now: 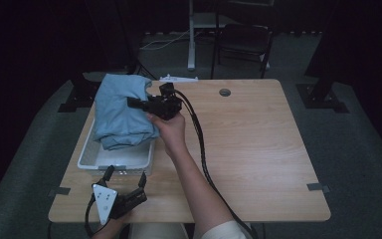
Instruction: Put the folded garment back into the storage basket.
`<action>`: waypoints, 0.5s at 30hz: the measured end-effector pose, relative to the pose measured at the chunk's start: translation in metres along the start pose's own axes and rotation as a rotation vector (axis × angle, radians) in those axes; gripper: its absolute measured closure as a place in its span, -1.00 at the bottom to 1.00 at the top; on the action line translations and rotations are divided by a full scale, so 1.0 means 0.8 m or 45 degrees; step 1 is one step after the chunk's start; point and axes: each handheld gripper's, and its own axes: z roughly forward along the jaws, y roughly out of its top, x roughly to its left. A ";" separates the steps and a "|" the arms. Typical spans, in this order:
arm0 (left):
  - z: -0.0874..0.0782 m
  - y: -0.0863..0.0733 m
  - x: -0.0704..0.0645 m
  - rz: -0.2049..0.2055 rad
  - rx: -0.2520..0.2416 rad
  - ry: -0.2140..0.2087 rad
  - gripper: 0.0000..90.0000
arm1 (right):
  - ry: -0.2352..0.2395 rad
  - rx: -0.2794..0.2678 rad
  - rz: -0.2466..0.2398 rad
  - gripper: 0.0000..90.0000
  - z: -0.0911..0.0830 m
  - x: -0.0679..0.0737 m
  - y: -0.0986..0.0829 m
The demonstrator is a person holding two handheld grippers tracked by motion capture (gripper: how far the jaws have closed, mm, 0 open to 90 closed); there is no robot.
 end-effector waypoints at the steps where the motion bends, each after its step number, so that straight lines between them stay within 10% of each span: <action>1: 0.000 0.000 0.000 -0.002 -0.002 0.000 -0.95 | 0.003 -0.005 0.002 0.46 0.002 0.000 0.000; 15: 0.000 0.000 0.000 0.000 -0.002 0.006 -0.95 | 0.041 0.011 0.016 0.46 0.032 0.003 -0.005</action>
